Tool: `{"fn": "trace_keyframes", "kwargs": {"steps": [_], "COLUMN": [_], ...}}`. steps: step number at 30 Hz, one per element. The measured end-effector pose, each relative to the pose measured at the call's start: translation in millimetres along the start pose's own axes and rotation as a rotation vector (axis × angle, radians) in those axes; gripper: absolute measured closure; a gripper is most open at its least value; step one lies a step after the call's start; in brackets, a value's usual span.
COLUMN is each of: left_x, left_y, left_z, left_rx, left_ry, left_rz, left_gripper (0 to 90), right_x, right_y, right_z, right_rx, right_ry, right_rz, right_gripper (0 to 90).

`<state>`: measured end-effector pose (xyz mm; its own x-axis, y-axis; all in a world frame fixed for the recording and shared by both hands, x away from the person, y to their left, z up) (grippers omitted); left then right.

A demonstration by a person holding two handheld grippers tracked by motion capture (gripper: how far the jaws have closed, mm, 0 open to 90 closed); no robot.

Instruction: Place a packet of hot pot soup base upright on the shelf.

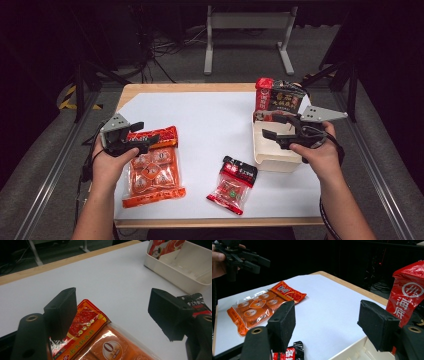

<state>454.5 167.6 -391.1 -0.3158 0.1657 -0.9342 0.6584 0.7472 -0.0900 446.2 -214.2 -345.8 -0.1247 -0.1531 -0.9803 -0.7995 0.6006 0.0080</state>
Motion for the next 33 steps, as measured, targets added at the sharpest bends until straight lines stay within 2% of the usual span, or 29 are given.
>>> {"fn": "trace_keyframes", "kwargs": {"steps": [4,5,7,9,12,13,19,21,23,30,32,33], "left_x": [-1.9,-0.1,1.4,2.1,2.7,4.3,10.3,13.2,17.8,40.7,48.1,48.1], "left_y": [8.4,13.5,17.8,21.7,25.9,31.7,39.1,42.8,48.4,72.3,79.7,79.7], "left_z": [0.3,1.1,1.2,1.3,0.9,0.4,2.8,4.2,5.2,10.3,12.3,12.3], "left_rx": [-0.027,-0.049,-0.065,-0.075,-0.087,-0.100,-0.100,-0.102,-0.109,-0.140,-0.168,-0.168], "left_ry": [-0.016,-0.007,-0.005,-0.015,-0.020,-0.027,-0.028,-0.027,-0.030,-0.012,0.004,0.004], "left_rz": [-0.012,-0.008,-0.006,-0.017,-0.012,-0.011,-0.013,-0.018,-0.035,-0.113,-0.118,-0.118], "left_gripper": [24.1,24.1,24.1,24.1,24.1,24.1,24.1,24.1,24.2,24.7,24.5,24.3], "right_x": [4.3,5.9,10.1,16.5,24.3,26.7,31.3,33.4,34.2,34.2,34.7,34.7], "right_y": [2.6,3.4,5.4,7.7,9.4,11.0,16.6,20.3,22.8,35.2,38.0,38.0], "right_z": [1.8,2.1,3.9,7.3,12.0,13.8,19.6,21.9,23.6,26.5,27.5,27.5], "right_rx": [0.017,0.020,0.021,0.017,0.017,0.014,-0.003,-0.009,-0.009,-0.058,-0.071,-0.071], "right_ry": [-0.003,0.001,0.000,0.013,0.033,0.039,0.051,0.064,0.069,0.084,0.092,0.092], "right_rz": [-0.009,-0.012,-0.010,-0.007,-0.011,-0.011,-0.017,-0.032,-0.047,-0.066,-0.075,-0.075], "right_gripper": [32.8,33.1,33.9,34.1,34.1,34.2,33.6,33.6,33.7,33.4,33.1,33.1]}}
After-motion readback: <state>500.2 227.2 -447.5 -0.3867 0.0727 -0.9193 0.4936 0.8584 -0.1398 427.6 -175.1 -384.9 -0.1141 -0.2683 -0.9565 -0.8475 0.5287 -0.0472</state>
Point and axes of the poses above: each handheld gripper's, and its own axes: z roughly forward along the jaws, x roughly out of its underside, y roughly to its left, the point moved 9 cm from there along z, roughly forward along the jaws, and after that the axes turned 7 degrees about -y, right-handed, at the moved point
